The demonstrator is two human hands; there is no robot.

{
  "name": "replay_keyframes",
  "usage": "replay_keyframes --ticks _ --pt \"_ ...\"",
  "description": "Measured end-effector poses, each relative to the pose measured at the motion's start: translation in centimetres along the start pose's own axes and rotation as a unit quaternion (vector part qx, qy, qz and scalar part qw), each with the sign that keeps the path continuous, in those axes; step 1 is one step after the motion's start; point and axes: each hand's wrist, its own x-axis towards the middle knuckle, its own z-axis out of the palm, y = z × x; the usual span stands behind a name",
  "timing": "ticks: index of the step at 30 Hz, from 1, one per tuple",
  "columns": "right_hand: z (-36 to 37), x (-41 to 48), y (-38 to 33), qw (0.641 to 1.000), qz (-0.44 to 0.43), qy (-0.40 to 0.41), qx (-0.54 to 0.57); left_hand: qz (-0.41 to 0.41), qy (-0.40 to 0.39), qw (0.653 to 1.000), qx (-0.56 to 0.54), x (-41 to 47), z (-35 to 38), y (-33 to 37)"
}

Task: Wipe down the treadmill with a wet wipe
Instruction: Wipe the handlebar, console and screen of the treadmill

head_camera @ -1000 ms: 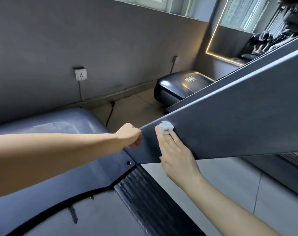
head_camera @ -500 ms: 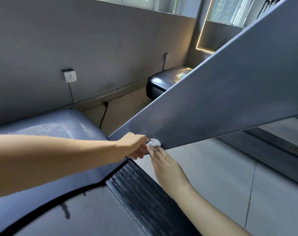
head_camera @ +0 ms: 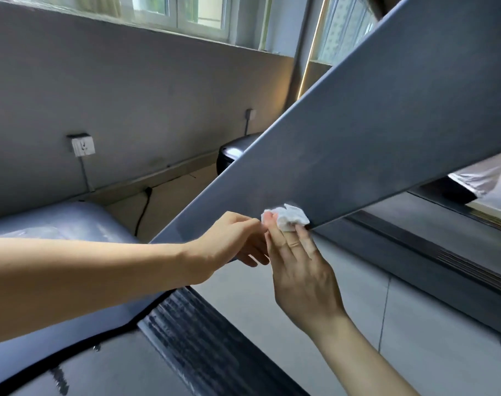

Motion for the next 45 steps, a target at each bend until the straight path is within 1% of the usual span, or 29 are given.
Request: replay_keyframes --ticks 2,4,5,7,8,10,11,13,15,17,20,21,22,23,24,25,26,27,28,29,30,32,33,36,38,40,42,44,45 --pt "-2.4 0.5 1.3 0.997 0.019 0.032 0.061 0.033 -0.002 0.999 -0.011 -0.8 1.1 1.7" --pt "-4.8 1.4 3.0 0.991 0.049 0.096 0.084 0.079 -0.001 0.996 -0.036 -1.4 2.4 4.4" --pt "-5.8 2.0 3.8 0.985 0.067 0.130 0.089 0.109 0.014 0.993 -0.037 -1.4 3.1 5.7" --pt "-7.5 2.9 5.2 0.969 0.104 0.196 0.104 0.202 0.060 0.977 -0.019 -1.3 4.3 8.2" --pt "-8.4 3.2 5.8 0.960 0.120 0.226 0.116 0.265 0.078 0.961 0.004 -1.3 4.8 9.1" --pt "-9.9 3.7 7.0 0.938 0.152 0.284 0.132 0.384 0.104 0.913 0.091 -1.1 5.5 10.7" --pt "-10.6 3.7 7.6 0.928 0.170 0.304 0.133 0.426 0.114 0.887 0.138 -1.0 5.9 11.5" --pt "-11.2 4.0 8.5 0.914 0.198 0.325 0.141 0.491 0.122 0.834 0.221 -0.9 6.5 12.8" --pt "-10.9 4.1 8.3 0.909 0.211 0.320 0.164 0.542 0.127 0.772 0.309 -0.4 6.3 13.1" --pt "-10.0 3.7 7.1 0.910 0.207 0.298 0.201 0.562 0.144 0.721 0.378 0.3 5.0 12.1" --pt "-8.0 2.6 4.9 0.905 0.203 0.270 0.258 0.573 0.180 0.648 0.468 1.3 1.9 9.1" --pt "-7.1 2.4 4.1 0.904 0.214 0.260 0.262 0.569 0.179 0.629 0.499 1.5 0.9 7.8" --pt "-6.3 2.3 3.5 0.904 0.231 0.248 0.260 0.554 0.177 0.623 0.523 1.6 0.1 6.7" --pt "-5.5 2.3 2.6 0.902 0.253 0.232 0.262 0.523 0.178 0.639 0.536 1.7 -0.6 5.3" --pt "-4.9 2.4 1.8 0.896 0.274 0.217 0.272 0.464 0.192 0.681 0.533 1.6 -0.9 4.1" --pt "-4.4 2.6 1.0 0.888 0.296 0.203 0.287 0.380 0.217 0.745 0.504 1.5 -1.0 3.0" --pt "-4.0 2.8 0.2 0.874 0.325 0.190 0.306 0.272 0.230 0.827 0.436 1.1 -1.2 2.2" --pt "-3.6 3.0 -0.2 0.858 0.361 0.176 0.319 0.146 0.232 0.914 0.300 0.8 -1.1 1.8" --pt "-3.3 3.2 -0.3 0.835 0.408 0.161 0.332 0.034 0.218 0.965 0.144 0.4 -0.9 1.8" --pt "-3.0 3.3 -0.1 0.807 0.460 0.146 0.342 -0.041 0.199 0.979 0.023 0.1 -0.4 2.1" --pt "-2.8 3.2 0.1 0.774 0.508 0.131 0.354 -0.071 0.195 0.977 -0.038 0.0 0.0 2.4" --pt "-2.5 3.1 0.5 0.723 0.561 0.122 0.384 -0.072 0.208 0.972 -0.081 -0.2 1.6 3.5" --pt "-2.4 3.1 0.5 0.701 0.567 0.129 0.414 -0.061 0.212 0.971 -0.088 -0.5 2.5 4.2" --pt "-1.8 3.2 0.1 0.628 0.545 0.182 0.525 -0.045 0.232 0.965 -0.112 -0.8 4.6 5.8" --pt "-1.6 3.3 -0.5 0.603 0.536 0.216 0.549 -0.038 0.257 0.960 -0.102 -0.8 5.2 5.3" --pt "-1.8 3.3 -1.4 0.577 0.539 0.246 0.563 -0.007 0.291 0.954 -0.073 -0.6 5.4 4.1" --pt "-2.1 3.5 -2.2 0.546 0.557 0.257 0.571 0.020 0.346 0.937 -0.049 -0.1 5.6 2.0" --pt "-2.0 3.8 -2.4 0.534 0.572 0.256 0.567 0.010 0.395 0.915 -0.082 0.9 5.8 -0.8" --pt "-1.8 3.9 -2.5 0.535 0.572 0.255 0.568 -0.007 0.419 0.901 -0.114 1.6 5.5 -2.5"
